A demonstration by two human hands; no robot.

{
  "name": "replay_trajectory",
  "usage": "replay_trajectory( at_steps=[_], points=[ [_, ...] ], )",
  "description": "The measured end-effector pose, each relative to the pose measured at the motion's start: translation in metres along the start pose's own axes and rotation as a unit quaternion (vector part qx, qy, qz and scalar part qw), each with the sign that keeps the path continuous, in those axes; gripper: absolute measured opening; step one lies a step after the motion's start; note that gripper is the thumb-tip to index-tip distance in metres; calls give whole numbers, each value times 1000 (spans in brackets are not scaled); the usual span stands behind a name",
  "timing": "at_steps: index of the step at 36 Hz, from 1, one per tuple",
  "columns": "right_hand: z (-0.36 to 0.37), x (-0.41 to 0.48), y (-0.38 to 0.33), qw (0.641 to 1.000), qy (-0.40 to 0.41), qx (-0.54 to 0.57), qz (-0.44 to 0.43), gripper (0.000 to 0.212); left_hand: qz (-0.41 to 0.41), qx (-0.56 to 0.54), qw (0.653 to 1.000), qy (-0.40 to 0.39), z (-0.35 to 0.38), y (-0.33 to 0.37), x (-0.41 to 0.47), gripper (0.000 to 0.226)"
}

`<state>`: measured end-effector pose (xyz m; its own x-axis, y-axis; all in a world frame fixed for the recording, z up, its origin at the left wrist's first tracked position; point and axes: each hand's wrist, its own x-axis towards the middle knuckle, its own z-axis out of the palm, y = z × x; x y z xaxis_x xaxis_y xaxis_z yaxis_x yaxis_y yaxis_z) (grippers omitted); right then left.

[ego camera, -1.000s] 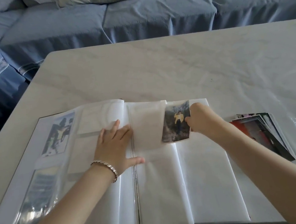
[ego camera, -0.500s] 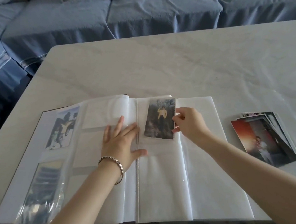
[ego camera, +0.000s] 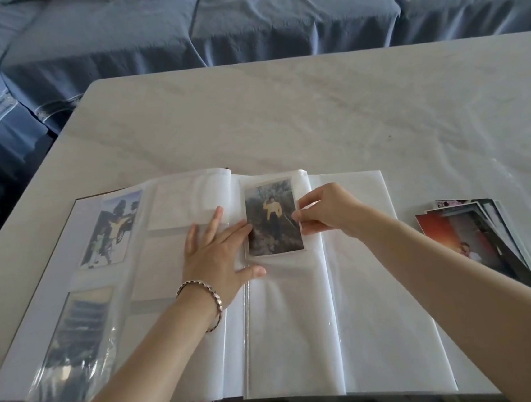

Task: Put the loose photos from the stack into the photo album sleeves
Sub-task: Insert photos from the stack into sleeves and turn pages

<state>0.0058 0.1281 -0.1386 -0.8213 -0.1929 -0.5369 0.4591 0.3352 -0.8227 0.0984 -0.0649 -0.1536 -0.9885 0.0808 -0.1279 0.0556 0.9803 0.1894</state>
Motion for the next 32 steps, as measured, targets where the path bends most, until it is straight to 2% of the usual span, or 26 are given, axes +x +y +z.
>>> replay_trajectory(
  at_steps=[3,8,14,20,27,32],
  points=[
    [-1,-5,2,1000,-8,-18,21,19,3,1,1000,7,0,0,-1,73],
    [3,-15,10,996,59,60,17,29,10,-10,1000,18,1,0,-1,70],
    [11,-24,26,989,132,-16,-66,19,15,-5,1000,25,1,-1,-2,66],
    [20,-29,31,972,197,-63,-109,19,11,-8,1000,20,1,-1,-1,64],
    [23,-31,29,965,192,-118,-136,19,9,-24,999,24,1,-2,-3,60],
    [1,-42,32,974,136,-127,-129,4,3,-10,1000,1,-1,4,-4,48]
  ],
)
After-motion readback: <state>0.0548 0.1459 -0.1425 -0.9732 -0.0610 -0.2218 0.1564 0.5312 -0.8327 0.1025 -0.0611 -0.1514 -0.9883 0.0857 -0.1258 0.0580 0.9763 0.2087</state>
